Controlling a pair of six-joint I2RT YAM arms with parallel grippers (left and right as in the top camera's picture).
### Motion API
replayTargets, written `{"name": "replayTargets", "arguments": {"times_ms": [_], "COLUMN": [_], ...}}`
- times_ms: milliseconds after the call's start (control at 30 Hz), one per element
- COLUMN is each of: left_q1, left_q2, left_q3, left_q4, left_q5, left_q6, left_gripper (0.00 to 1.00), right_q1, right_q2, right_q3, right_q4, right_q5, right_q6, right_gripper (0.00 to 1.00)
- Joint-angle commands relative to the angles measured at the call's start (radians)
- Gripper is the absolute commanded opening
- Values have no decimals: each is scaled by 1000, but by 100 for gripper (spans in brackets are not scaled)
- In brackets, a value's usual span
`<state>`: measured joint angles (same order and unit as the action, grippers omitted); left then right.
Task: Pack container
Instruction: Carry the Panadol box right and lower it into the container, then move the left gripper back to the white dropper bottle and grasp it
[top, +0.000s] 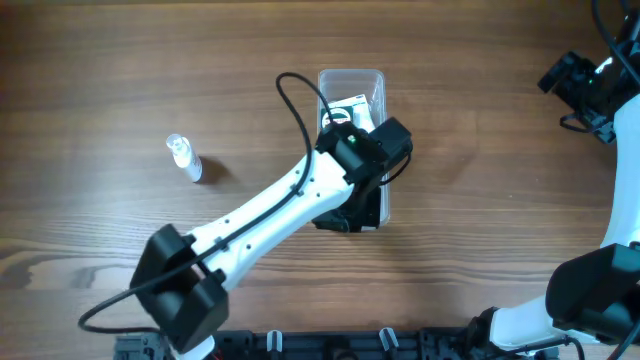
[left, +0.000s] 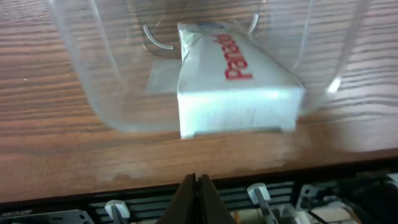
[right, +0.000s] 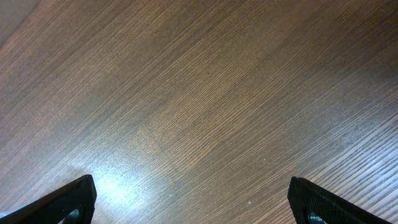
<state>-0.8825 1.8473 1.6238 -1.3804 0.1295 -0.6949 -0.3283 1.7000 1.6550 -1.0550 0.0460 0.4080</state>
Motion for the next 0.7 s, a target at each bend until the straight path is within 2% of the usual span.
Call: {"name": "replayTargets", "arguments": {"times_ms": [0,133,300,367,567,667], "left_q1": [-1,-1,0,6,17,17], "left_q2": [60,90,104,116,132,131], "left_q3": [-8,-8,-8,-8,-8,-8], "left_q4": [25,58,182,222,312,322], "left_q5": [16,15,-58,-74,-127,-138], "left_q6": [-21,-20,-20,-20,-15,25], "left_gripper": [4,4,4,7,4,4], "right_q1": [2,2,2,2,2,2], "right_q2": [11,11,11,11,11,11], "right_q3": [-5,-5,-5,-5,-5,-5], "right_q4": [0,0,0,0,0,0], "right_q5": [10,10,10,10,10,10], "right_q6": [14,14,14,14,14,14], "right_gripper": [100,100,100,100,100,100]}}
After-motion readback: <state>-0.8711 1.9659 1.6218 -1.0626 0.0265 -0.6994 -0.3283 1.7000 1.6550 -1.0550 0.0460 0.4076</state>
